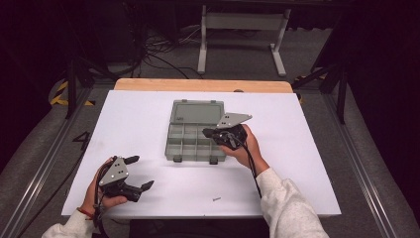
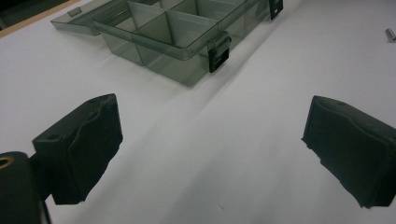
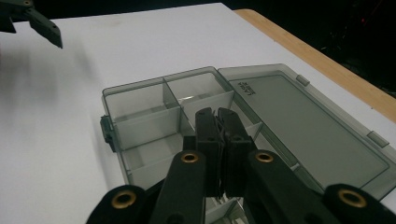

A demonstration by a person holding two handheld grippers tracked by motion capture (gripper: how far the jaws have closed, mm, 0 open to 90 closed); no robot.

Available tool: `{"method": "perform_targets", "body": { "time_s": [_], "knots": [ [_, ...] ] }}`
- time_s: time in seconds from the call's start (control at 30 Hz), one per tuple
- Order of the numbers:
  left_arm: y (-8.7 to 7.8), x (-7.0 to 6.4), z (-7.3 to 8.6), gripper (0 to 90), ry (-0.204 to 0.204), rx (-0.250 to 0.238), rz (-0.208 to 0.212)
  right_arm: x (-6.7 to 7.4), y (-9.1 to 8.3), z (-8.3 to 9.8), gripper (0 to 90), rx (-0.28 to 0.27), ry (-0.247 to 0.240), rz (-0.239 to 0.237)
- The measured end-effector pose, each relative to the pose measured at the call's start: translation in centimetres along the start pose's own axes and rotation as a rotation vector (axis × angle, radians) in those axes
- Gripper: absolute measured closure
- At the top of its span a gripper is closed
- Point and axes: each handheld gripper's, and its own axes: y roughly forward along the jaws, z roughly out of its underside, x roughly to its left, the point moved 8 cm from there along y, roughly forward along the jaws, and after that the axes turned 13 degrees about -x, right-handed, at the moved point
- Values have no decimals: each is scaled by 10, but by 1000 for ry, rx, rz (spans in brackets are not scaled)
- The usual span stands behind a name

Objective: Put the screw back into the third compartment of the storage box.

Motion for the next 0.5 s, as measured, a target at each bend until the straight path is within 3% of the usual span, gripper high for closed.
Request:
{"method": "perform_targets", "body": {
  "time_s": [0.27, 0.5],
  "knots": [
    [0, 0, 0, 53, -1, -2, 2, -16, 15, 8, 887, 50, 25, 30],
    [-1, -1, 0, 53, -3, -2, 2, -20, 26, 16, 887, 94, 33, 37]
  ]
}}
